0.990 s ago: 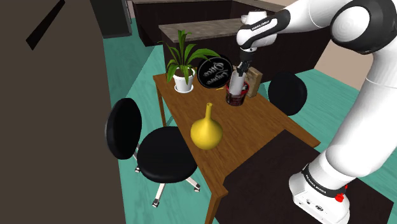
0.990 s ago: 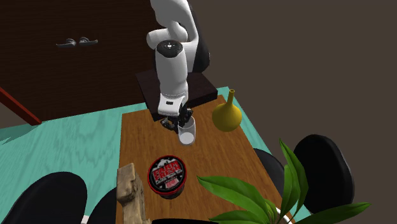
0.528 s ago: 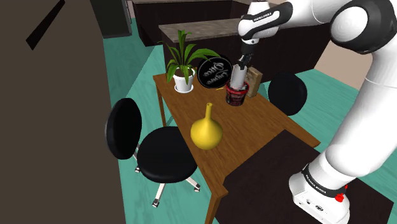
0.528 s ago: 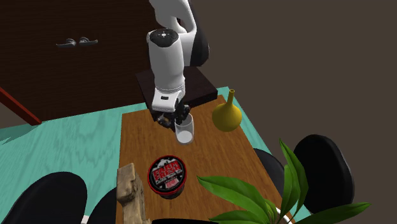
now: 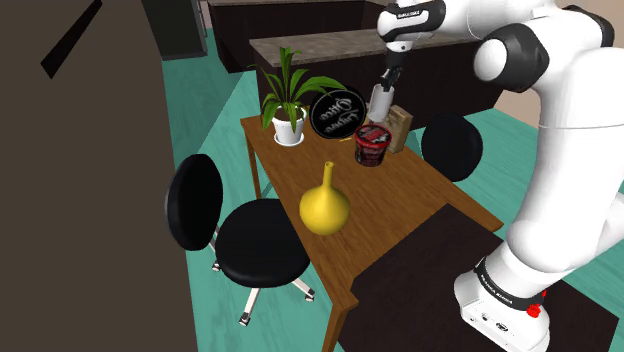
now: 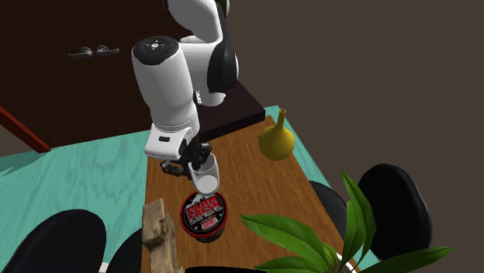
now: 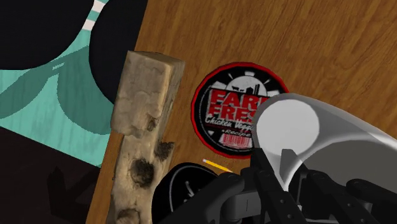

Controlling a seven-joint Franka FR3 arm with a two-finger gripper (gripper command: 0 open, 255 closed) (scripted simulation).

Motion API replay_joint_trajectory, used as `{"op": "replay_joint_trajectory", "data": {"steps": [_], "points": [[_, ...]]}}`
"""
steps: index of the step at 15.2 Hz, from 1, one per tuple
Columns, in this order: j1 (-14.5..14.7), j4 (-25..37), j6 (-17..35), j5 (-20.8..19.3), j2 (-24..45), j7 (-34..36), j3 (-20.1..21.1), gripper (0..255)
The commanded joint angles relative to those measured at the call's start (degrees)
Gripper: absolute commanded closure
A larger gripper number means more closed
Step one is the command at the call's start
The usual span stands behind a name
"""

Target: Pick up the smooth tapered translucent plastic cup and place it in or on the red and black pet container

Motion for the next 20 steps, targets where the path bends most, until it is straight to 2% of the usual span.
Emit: {"op": "replay_joint_trajectory", "data": {"steps": [1,3,4,20], "points": [[-2.17,9.47,-4.11,1.07,5.38,-1.45,0.03,255],[-4.71,21.18,-9.31,2.07,11.85,-2.46,0.26,255],[-5.06,22.76,-10.02,2.16,12.72,-2.53,0.35,255],[-4.07,10.65,2.19,2.42,12.92,-2.98,0.57,255]]}}
